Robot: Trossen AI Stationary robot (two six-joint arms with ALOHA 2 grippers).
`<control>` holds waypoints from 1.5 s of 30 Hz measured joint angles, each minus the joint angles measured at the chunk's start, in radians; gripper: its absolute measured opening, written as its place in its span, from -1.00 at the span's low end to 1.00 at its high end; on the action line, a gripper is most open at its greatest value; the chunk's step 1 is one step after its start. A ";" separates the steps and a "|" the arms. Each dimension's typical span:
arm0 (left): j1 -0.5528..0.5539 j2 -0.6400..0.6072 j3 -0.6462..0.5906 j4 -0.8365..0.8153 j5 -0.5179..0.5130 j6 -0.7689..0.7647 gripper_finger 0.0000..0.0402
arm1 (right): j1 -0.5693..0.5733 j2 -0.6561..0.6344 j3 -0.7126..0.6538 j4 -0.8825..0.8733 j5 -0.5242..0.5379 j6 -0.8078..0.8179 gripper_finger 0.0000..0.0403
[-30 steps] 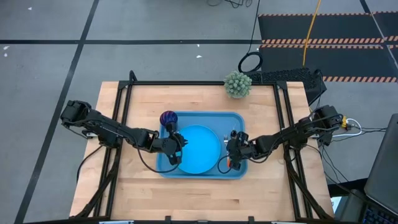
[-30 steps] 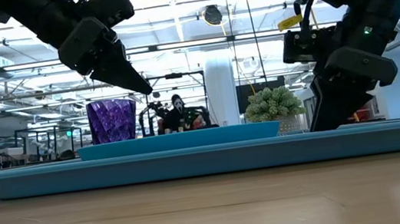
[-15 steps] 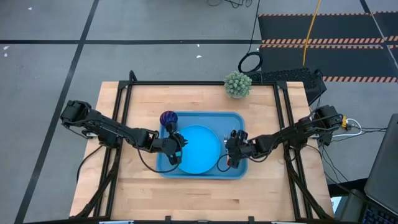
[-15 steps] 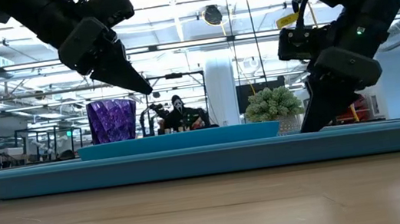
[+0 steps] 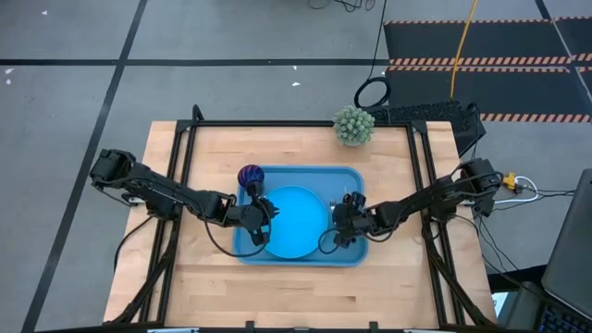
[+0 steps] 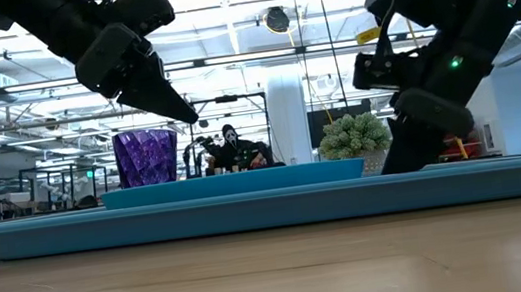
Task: Pick and place plate/cup/fork/spoon on tray
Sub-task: Adjust the orange fork
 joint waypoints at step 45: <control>0.000 0.000 0.000 -0.003 0.003 -0.006 -0.79 | -0.015 0.000 0.002 -0.042 -0.007 0.304 -0.99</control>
